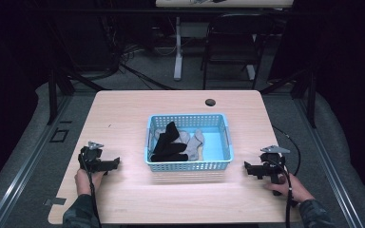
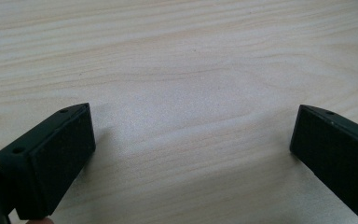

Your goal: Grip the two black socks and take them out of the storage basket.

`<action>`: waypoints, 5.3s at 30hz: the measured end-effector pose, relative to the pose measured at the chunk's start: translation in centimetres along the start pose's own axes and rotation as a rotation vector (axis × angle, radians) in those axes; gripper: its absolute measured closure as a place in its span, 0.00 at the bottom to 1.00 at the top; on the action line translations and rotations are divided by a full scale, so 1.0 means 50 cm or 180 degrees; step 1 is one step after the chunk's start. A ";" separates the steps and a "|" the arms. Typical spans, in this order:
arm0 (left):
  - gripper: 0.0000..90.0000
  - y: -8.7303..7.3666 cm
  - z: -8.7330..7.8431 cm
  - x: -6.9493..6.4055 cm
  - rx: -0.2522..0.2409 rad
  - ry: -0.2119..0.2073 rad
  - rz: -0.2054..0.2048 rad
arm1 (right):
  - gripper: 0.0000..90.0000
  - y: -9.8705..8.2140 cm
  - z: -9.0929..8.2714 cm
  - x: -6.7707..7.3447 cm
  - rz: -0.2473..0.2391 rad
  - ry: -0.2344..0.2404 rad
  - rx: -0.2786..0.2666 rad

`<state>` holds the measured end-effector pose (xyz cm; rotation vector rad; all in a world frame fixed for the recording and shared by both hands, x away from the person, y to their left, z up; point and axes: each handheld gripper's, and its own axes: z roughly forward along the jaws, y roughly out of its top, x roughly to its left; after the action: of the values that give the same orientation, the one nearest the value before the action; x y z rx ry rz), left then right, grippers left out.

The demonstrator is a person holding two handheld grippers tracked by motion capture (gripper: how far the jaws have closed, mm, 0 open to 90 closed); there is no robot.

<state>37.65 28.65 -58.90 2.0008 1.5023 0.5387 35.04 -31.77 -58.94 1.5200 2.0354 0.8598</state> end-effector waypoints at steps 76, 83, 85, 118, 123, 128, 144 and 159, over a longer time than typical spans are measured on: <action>0.00 0.186 -0.127 -0.119 0.0291 -0.0539 0.0543 | 0.00 0.000 0.000 0.000 0.0004 -0.0004 0.0000; 0.00 0.223 -0.138 -0.138 0.0327 -0.0578 0.0609 | 0.00 0.000 0.000 0.000 0.0000 0.0001 -0.0005; 0.00 0.235 -0.141 -0.147 0.0331 -0.0594 0.0652 | 0.00 0.000 0.000 0.000 -0.0006 0.0008 -0.0005; 0.19 0.349 -0.015 -0.320 0.0837 -0.0933 0.1157 | 0.00 0.000 0.001 0.001 0.0010 0.0001 -0.0018; 0.31 0.352 0.006 -0.329 0.1033 -0.0874 0.1197 | 0.00 0.000 0.001 0.001 0.0010 0.0002 -0.0016; 0.40 0.352 0.016 -0.337 0.1181 -0.0765 0.1204 | 0.00 0.000 0.001 0.001 0.0010 0.0000 -0.0017; 0.90 0.357 0.025 -0.325 0.1327 -0.0809 0.1206 | 0.00 0.000 0.001 0.001 0.0010 0.0000 -0.0016; 0.93 0.385 -0.041 -0.317 0.1057 -0.0855 0.1320 | 0.00 0.000 0.001 0.001 0.0010 -0.0001 -0.0016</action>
<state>45.80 9.99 -44.40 2.5488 1.0696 0.1700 35.06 -31.70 -58.97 1.5209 2.0296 0.8653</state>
